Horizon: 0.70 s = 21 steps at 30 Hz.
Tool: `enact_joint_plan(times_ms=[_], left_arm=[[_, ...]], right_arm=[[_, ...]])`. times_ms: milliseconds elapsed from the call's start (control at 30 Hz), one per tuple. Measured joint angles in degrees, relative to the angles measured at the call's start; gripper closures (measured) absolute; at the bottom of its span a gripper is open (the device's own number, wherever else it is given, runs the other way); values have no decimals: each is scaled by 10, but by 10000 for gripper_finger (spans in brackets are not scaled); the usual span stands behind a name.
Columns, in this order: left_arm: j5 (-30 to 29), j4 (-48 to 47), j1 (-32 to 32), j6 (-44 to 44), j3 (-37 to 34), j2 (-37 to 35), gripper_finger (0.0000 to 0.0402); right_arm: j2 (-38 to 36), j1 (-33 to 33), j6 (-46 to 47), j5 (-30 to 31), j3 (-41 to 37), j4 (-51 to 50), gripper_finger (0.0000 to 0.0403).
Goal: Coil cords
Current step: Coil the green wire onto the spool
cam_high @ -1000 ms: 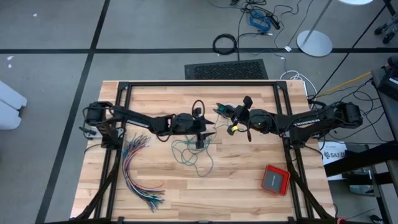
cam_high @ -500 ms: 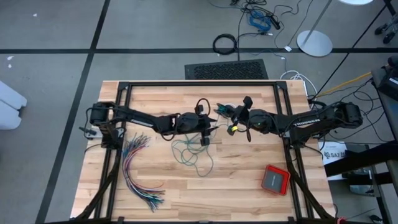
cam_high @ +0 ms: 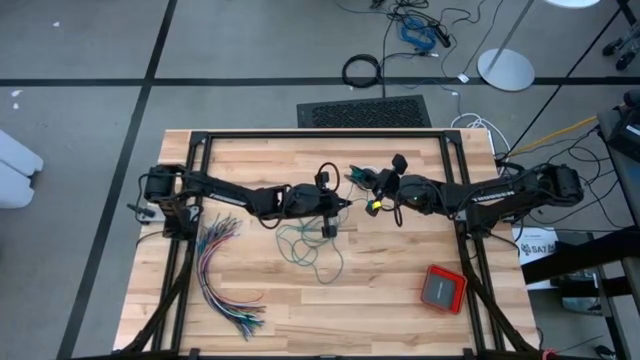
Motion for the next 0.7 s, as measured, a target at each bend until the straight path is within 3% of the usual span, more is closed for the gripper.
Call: enact_joint_plan(times_ms=[200, 700], left_arm=[[-17, -32, -6, 24, 29, -2, 398], [-159, -131, -37, 137, 70, -105, 401]], right_arm=[[0, 0, 9, 0, 0, -14, 403], [1, 0, 14, 2, 0, -49, 403]])
